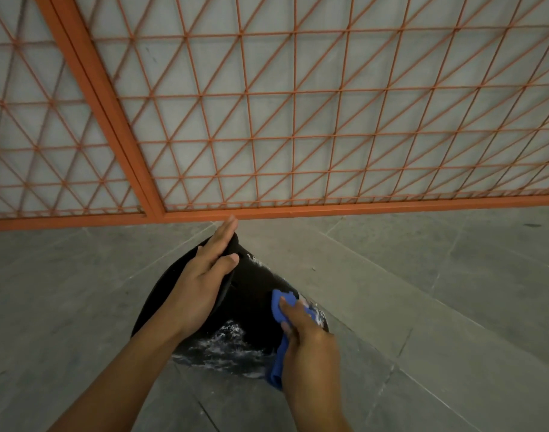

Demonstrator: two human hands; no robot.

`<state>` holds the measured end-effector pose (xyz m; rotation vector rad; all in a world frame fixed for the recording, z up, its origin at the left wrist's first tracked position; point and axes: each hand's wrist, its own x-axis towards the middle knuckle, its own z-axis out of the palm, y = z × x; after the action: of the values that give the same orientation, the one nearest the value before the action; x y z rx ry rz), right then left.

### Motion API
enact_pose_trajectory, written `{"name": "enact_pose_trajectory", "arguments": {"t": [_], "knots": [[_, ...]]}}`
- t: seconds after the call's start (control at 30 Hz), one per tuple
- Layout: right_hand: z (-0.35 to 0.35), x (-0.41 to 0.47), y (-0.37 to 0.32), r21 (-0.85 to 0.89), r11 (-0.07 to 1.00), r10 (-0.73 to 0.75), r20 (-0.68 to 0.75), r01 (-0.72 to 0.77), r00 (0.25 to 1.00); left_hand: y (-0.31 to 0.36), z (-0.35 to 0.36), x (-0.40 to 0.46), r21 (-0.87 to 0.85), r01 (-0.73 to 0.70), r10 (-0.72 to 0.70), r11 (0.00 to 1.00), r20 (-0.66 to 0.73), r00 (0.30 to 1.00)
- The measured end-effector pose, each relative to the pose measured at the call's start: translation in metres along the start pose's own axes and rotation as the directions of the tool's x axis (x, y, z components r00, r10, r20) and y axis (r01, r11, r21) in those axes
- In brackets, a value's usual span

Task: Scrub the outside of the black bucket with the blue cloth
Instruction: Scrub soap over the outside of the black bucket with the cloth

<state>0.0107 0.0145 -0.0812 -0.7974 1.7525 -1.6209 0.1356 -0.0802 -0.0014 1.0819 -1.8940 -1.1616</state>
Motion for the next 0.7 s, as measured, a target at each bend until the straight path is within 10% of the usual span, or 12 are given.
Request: {"name": "enact_pose_trajectory", "arguments": {"t": [0.17, 0.27, 0.37, 0.53, 0.7], "knots": [[0.008, 0.021, -0.020, 0.416, 0.860, 0.292, 0.073, -0.296, 0.954, -0.004, -0.007, 0.000, -0.046, 0.022, -0.024, 0.999, -0.045, 0.999], [0.008, 0.012, -0.015, 0.189, 0.930, 0.317, 0.020, -0.315, 0.948, -0.005, -0.006, -0.001, -0.030, -0.002, 0.001, 1.000, -0.024, 1.000], [0.014, -0.005, -0.011, 0.407, 0.859, 0.313, 0.064, -0.311, 0.948, -0.008, -0.011, 0.000, -0.045, -0.005, 0.004, 0.999, -0.040, 0.999], [-0.002, 0.011, -0.001, -0.181, 0.973, 0.163, 0.086, -0.146, 0.983, -0.009, -0.009, 0.000, -0.061, 0.000, -0.003, 0.998, -0.052, 0.999], [0.000, 0.014, 0.000, -0.140, 0.976, 0.181, 0.121, -0.164, 0.976, -0.011, -0.014, 0.001, -0.058, -0.003, 0.000, 0.998, -0.066, 0.998]]}}
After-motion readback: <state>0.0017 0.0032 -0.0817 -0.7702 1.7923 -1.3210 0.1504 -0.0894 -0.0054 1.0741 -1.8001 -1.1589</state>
